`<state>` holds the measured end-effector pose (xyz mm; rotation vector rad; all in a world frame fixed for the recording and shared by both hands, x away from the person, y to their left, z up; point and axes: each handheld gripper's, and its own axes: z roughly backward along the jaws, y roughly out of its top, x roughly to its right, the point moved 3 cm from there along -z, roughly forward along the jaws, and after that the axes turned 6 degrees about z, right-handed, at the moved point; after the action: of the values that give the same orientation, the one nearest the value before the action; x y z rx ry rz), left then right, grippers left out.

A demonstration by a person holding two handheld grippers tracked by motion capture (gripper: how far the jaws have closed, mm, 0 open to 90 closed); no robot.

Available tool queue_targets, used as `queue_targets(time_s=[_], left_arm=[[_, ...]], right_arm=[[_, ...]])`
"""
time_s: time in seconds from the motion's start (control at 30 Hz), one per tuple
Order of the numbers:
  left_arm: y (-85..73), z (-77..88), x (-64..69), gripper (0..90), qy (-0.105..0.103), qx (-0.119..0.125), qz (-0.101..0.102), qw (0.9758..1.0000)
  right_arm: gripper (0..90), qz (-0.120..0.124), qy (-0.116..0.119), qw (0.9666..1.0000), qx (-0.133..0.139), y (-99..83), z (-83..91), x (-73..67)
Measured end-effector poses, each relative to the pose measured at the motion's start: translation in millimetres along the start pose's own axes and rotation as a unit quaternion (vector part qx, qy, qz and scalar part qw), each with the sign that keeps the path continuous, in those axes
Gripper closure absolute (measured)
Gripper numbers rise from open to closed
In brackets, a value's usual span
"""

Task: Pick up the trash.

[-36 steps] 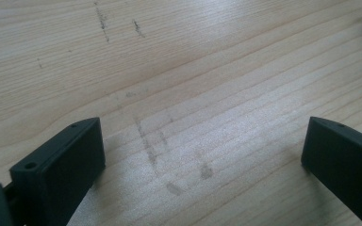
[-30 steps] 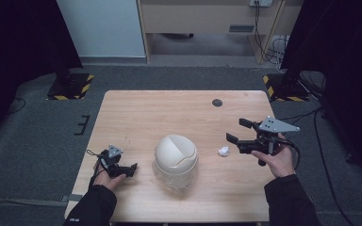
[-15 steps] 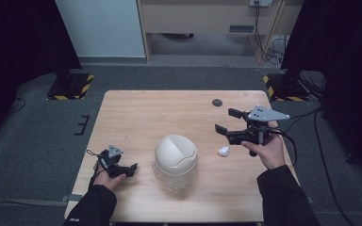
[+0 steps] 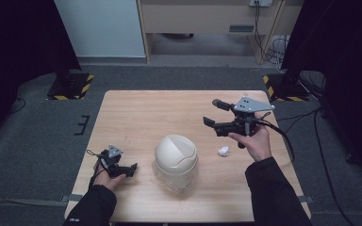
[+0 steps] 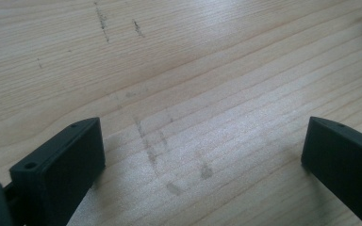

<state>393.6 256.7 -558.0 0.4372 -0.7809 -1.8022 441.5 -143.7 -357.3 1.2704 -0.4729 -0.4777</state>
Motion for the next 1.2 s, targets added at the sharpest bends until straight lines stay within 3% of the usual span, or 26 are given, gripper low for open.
queue_targets(time_s=[0.33,0.53,0.67,1.2], left_arm=[[0.0,0.0,0.0,0.0,0.000,0.000,0.000,1.0000],[0.0,0.0,0.0,0.0,0.000,0.000,0.000,1.0000],[0.0,0.0,0.0,0.0,0.000,0.000,0.000,1.0000],[0.0,0.0,0.3,0.0,0.001,0.000,0.000,1.0000]], right_arm=[[20.7,0.006,0.024,0.9994,-0.026,-13.6,-27.0,-14.3],[22.6,0.010,0.062,0.9966,-0.053,-28.6,-41.1,-30.6],[23.7,0.019,0.067,0.9942,-0.082,-37.4,-47.0,-35.8],[24.2,0.028,0.086,0.9887,-0.119,-53.8,-58.8,-46.9]])
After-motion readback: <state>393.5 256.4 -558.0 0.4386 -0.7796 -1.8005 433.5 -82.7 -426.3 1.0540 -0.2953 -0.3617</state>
